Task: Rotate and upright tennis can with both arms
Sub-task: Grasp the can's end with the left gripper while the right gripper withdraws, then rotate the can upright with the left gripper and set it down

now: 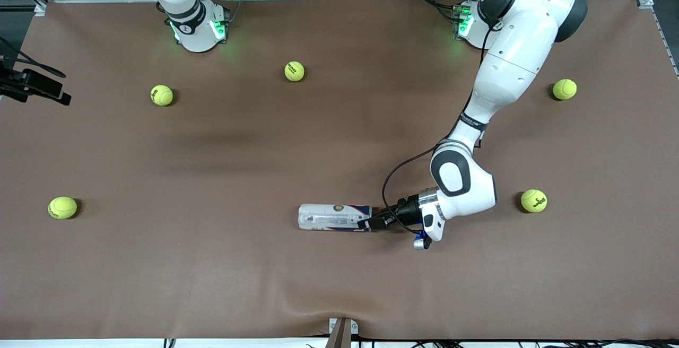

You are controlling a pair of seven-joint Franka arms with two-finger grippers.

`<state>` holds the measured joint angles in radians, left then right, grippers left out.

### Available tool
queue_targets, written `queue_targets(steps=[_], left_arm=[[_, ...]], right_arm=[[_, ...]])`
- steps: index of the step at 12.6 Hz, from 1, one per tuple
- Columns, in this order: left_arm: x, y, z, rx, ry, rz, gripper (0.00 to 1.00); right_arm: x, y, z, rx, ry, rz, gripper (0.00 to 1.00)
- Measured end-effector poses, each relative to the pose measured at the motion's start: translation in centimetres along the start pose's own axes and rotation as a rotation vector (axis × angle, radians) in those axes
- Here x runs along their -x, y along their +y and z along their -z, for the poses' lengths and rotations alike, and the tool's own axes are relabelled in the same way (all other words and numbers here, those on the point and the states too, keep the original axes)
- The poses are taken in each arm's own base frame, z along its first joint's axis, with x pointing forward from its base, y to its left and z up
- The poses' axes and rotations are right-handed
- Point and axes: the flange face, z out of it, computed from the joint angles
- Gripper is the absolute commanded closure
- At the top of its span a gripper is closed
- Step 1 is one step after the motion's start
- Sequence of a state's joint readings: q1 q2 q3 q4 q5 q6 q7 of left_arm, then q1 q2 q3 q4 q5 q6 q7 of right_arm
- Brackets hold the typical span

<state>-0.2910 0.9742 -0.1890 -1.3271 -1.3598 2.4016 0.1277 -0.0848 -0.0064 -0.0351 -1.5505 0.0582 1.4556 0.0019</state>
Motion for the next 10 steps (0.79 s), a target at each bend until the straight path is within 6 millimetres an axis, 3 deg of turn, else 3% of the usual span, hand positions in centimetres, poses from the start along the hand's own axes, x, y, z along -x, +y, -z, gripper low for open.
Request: queue_targets(steps=[3,7,10], left_arm=[[0.0,0.9,0.3,0.005,0.003,-0.019,1.0],[1.8,7.1,2.8,-0.103,0.012,-0.193,1.0],[5.7,12.4,4.5,-0.259,0.018,-0.277,1.0]], right_arm=[[0.2,-0.4,1.6,0.001,0.031,0.007,0.0],[0.3,-1.1,1.6,0.01,0.023,0.021,0.0],[0.3,-1.1,1.6,0.069,0.025,0.025,0.0]])
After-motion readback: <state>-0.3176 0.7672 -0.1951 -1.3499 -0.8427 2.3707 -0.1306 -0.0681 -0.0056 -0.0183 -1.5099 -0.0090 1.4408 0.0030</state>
